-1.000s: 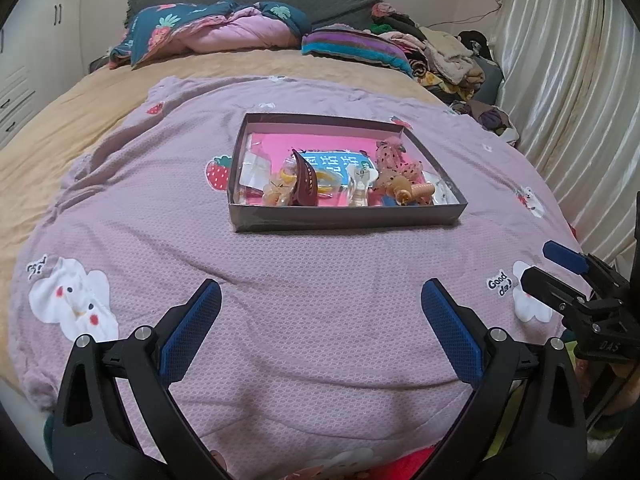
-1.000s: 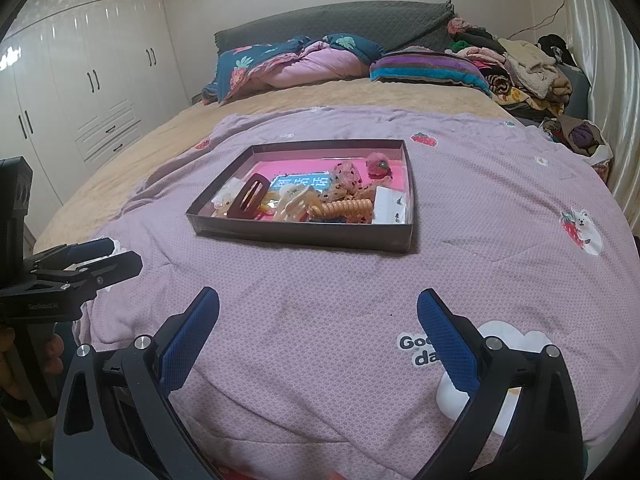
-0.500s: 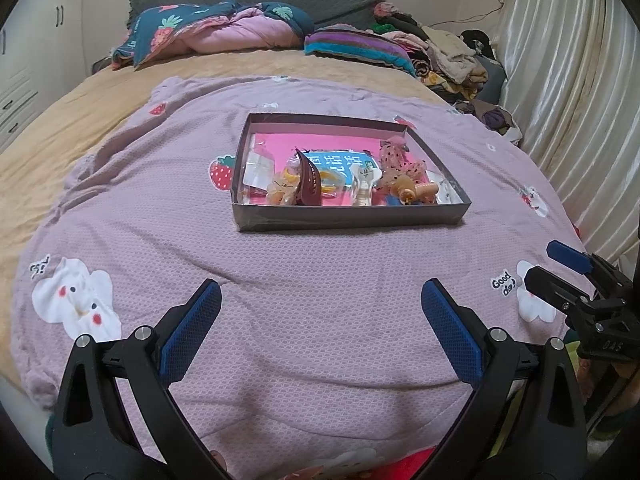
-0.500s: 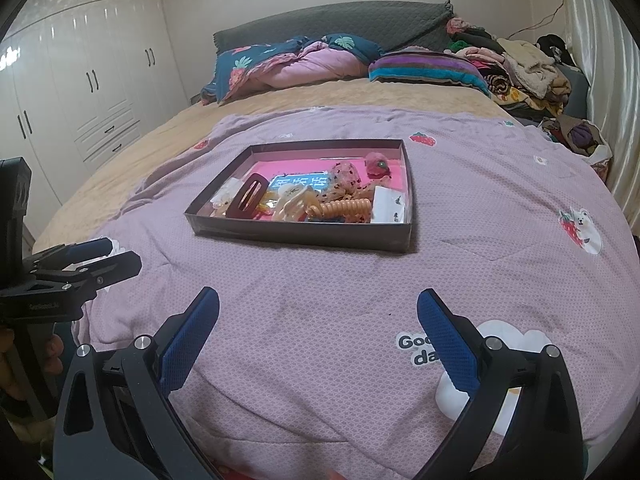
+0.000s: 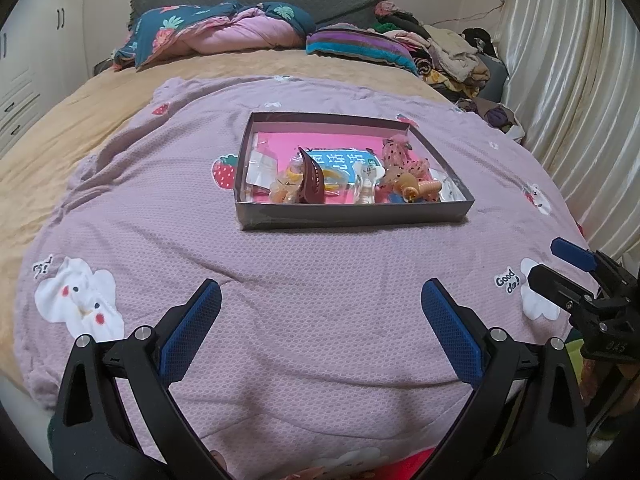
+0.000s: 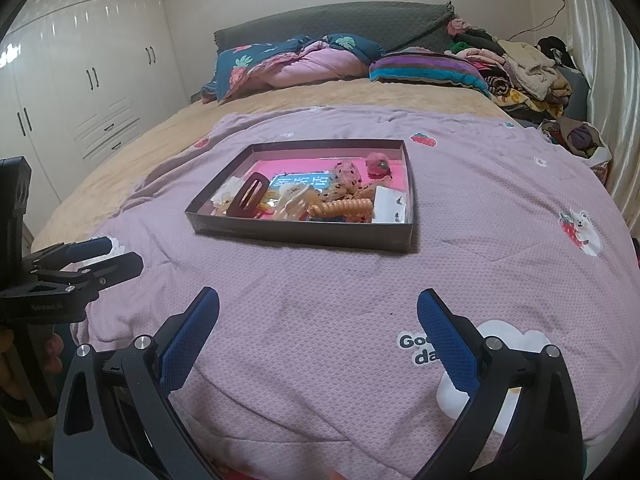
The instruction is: Organize jewelry
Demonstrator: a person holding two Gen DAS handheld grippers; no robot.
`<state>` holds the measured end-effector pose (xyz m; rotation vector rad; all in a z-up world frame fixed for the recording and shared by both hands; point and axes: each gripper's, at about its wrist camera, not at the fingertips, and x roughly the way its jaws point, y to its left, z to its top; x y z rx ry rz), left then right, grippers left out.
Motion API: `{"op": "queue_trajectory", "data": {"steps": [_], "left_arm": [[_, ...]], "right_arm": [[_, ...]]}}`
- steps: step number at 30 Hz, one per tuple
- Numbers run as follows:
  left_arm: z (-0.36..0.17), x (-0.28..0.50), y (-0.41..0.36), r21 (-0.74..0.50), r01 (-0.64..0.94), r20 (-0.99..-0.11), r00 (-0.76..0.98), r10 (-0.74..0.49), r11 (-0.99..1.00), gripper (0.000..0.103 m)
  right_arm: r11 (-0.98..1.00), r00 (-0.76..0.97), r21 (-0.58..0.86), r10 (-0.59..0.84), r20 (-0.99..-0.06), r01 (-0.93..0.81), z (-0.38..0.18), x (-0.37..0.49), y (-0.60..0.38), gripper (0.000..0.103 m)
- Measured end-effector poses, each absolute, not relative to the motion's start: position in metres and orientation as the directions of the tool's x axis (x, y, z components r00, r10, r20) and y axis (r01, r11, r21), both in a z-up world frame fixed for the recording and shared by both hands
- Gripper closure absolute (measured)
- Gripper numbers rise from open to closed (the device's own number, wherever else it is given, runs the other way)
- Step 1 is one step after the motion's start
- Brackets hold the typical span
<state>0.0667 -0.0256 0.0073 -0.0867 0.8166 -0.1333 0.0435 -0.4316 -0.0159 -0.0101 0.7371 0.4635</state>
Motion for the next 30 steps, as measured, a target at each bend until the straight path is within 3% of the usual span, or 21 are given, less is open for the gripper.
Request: {"op": "queue_trajectory", "data": {"steps": [18, 25, 30], "left_arm": [[0.001, 0.071, -0.021, -0.186, 0.094, -0.727, 0.656, -0.201, 0.978, 0.009], [-0.004, 0.094, 0.005, -0.14, -0.013, -0.738, 0.668, -0.096, 0.99, 0.009], [-0.027, 0.148, 0.079, -0.084, -0.21, -0.796, 0.602, 0.061, 0.974, 0.009]], "right_arm": [[0.912, 0.657, 0.127, 0.372, -0.656, -0.39, -0.015, 0.048, -0.433, 0.004], [0.917, 0.67, 0.159, 0.377, -0.639, -0.365, -0.018, 0.072, -0.448, 0.004], [0.968, 0.687, 0.124, 0.243, -0.685, -0.219, -0.042, 0.144, -0.496, 0.004]]}}
